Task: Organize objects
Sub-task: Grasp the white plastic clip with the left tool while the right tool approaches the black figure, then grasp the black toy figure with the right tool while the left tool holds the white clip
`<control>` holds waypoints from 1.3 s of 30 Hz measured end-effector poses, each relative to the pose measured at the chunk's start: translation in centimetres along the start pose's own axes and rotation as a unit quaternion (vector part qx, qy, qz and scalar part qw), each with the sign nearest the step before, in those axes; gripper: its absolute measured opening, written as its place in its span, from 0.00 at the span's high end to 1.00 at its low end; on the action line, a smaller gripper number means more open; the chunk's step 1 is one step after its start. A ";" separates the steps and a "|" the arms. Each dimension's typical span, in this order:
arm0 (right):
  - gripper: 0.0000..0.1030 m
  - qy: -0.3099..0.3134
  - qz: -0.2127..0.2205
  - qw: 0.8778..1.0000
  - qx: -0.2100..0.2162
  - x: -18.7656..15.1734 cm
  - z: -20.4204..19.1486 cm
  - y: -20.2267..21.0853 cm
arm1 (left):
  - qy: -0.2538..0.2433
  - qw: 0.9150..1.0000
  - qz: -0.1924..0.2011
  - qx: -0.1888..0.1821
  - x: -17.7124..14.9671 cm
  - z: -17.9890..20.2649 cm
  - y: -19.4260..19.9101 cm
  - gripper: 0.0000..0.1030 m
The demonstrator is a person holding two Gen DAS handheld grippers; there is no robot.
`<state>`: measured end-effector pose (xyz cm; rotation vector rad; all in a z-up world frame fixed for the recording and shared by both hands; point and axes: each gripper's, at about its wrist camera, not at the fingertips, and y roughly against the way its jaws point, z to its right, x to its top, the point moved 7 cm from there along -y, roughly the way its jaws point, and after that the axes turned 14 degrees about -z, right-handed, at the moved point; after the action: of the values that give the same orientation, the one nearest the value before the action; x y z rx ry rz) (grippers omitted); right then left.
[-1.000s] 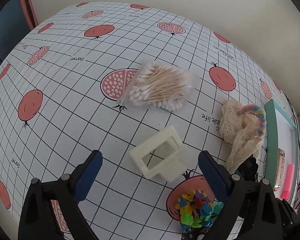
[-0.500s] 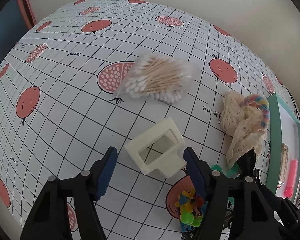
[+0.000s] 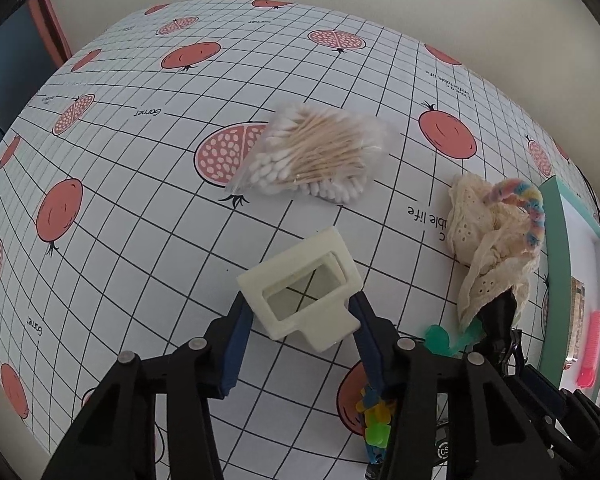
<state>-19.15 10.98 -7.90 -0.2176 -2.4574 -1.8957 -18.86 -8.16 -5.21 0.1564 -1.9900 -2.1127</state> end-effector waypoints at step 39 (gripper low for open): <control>0.97 -0.003 0.033 0.999 0.013 0.5 0.4 2.6 | 0.025 0.998 0.043 -0.029 0.9 -0.5 4.0 0.61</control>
<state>-19.28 12.11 -5.45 -0.3002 -2.4447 -1.8388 -19.20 -9.07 -1.21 0.1089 -1.8720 -2.0883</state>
